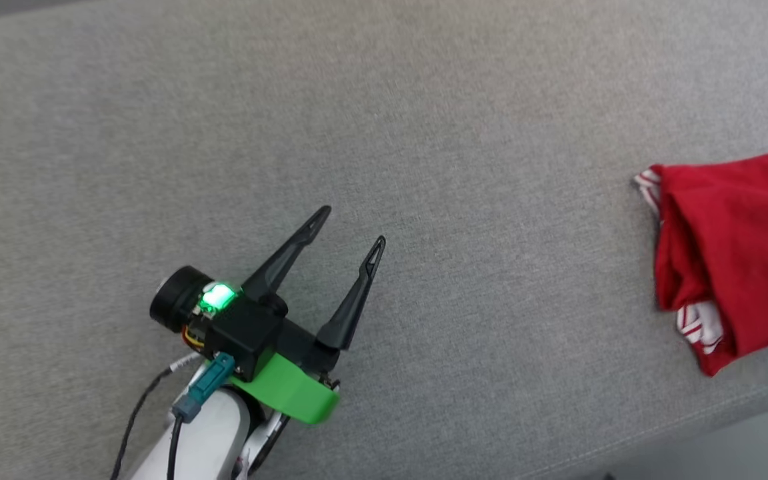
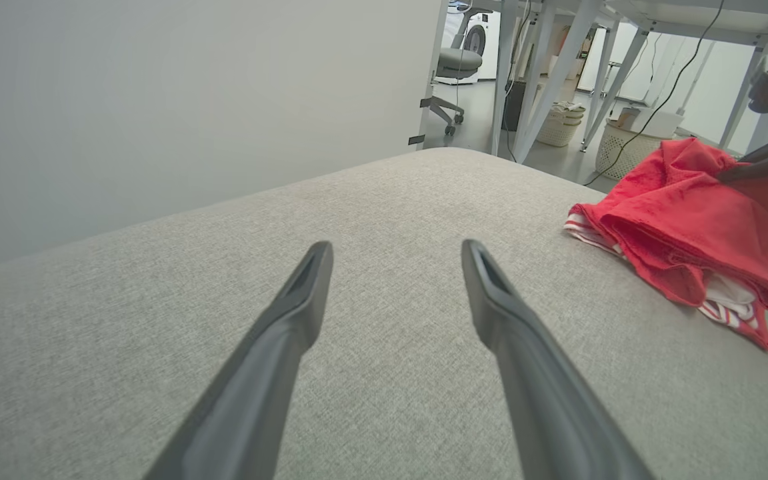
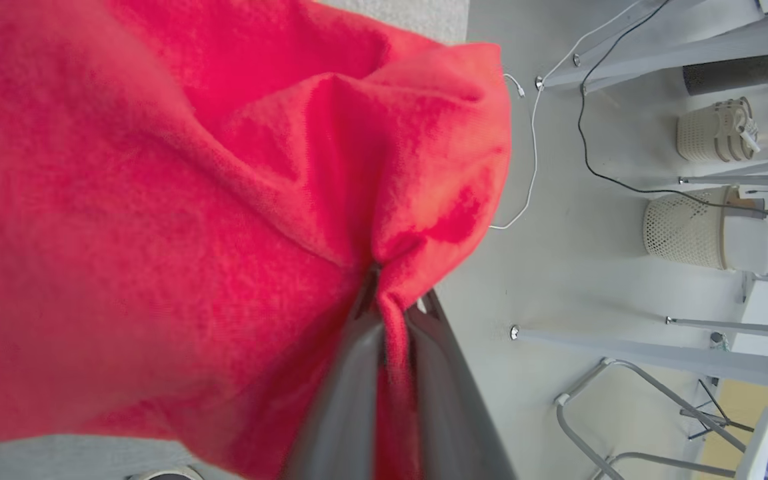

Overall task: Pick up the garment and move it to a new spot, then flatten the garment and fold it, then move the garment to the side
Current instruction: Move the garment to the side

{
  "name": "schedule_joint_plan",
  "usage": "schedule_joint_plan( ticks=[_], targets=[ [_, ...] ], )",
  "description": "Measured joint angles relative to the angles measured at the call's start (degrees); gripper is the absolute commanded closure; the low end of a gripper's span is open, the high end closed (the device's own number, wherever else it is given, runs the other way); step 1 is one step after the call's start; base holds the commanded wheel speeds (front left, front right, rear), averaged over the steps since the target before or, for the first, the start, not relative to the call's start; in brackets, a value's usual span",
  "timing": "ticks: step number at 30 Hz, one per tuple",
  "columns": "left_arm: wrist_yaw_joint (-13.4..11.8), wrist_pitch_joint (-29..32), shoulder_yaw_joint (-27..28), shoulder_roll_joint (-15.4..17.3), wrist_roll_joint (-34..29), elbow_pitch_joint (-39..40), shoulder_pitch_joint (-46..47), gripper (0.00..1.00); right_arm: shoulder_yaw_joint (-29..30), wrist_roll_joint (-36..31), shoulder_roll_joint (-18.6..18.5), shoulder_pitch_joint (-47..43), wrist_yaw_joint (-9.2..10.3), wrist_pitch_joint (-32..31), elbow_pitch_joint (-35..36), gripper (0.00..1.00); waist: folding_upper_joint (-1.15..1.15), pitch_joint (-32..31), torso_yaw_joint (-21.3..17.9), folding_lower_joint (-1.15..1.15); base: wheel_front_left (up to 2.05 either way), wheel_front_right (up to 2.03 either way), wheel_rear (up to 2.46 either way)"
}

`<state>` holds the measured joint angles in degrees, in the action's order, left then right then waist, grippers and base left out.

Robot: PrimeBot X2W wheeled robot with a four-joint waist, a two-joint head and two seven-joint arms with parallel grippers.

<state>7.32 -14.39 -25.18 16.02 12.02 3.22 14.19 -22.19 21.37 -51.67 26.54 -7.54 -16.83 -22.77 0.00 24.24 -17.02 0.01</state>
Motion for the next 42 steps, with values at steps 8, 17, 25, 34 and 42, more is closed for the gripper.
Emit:
schedule_joint_plan(
  ticks=[8, 17, 25, 34, 42],
  targets=[
    [0.0, 3.3, 0.0, 2.1, -0.5, 7.2, 2.0, 0.0, 4.8, -6.1, 3.2, 9.3, 0.0, 10.6, -16.0, 1.0, 0.0, 7.8, -2.0, 0.01, 0.0, 0.0, 0.0],
    [-0.2, 5.2, 0.7, 3.4, -0.5, 12.1, 3.5, 0.0, 9.1, -10.0, 8.0, 17.0, 0.0, 18.0, -28.5, 1.0, 0.0, 14.1, -2.1, 0.01, 0.0, 0.0, 0.0],
    [-0.6, 4.2, 0.7, 3.3, -0.3, 10.7, 3.8, 0.0, 10.6, -13.2, 10.7, 20.5, 0.0, 21.4, -36.5, 0.0, 0.0, 13.4, -0.4, 0.0, 0.0, 0.0, 0.0],
    [-1.6, 0.8, 1.9, 1.1, 2.2, 5.3, 3.2, 0.0, 10.9, -12.8, 9.6, 21.9, 0.0, 23.9, -35.5, 0.0, -0.01, 7.3, 0.8, 0.0, 0.0, 0.0, 0.0],
    [-2.8, -0.3, 6.0, -1.4, 5.5, 0.4, -0.4, 0.0, 9.8, -5.9, 9.4, 21.0, 0.0, 26.2, -22.2, 0.0, -0.01, -0.7, 2.8, -0.01, 0.0, 0.0, 0.0]
  ],
)
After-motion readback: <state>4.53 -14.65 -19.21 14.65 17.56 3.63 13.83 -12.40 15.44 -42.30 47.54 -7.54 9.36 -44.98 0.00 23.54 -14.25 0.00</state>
